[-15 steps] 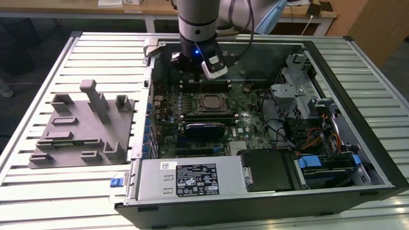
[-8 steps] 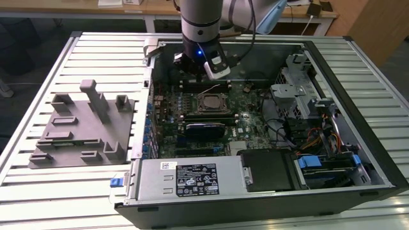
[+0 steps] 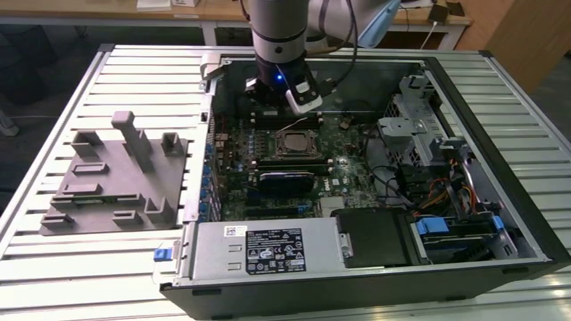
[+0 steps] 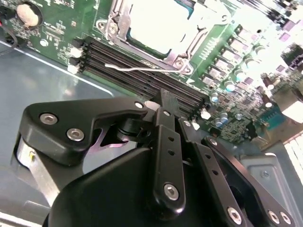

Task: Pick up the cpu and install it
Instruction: 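Install the first cpu locking lever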

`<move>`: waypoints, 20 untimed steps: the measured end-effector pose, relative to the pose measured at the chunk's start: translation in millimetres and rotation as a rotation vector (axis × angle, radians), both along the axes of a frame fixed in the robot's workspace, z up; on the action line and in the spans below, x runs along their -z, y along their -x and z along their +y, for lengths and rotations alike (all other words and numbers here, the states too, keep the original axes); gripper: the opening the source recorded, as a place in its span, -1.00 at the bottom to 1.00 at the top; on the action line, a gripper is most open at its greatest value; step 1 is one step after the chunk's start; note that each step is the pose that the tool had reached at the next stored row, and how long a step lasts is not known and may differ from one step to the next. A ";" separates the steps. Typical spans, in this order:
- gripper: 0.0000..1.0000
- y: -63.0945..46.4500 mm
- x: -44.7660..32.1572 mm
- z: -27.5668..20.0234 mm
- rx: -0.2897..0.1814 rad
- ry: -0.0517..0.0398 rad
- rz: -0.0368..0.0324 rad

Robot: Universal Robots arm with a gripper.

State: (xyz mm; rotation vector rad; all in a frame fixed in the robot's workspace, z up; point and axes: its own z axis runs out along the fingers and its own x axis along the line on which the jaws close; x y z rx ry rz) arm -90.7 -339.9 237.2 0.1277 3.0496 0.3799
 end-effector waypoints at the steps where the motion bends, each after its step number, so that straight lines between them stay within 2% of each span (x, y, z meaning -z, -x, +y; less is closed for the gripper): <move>1: -0.79 0.0 0.8 0.0 0.001 0.0000 -0.0051; 3: -0.79 -0.4 2.2 0.0 0.003 -0.0001 -0.0115; 12: -0.79 -10.2 5.8 -0.1 0.010 0.0002 -0.0126; 20: -0.79 -23.7 8.4 -0.3 0.011 0.0000 -0.0132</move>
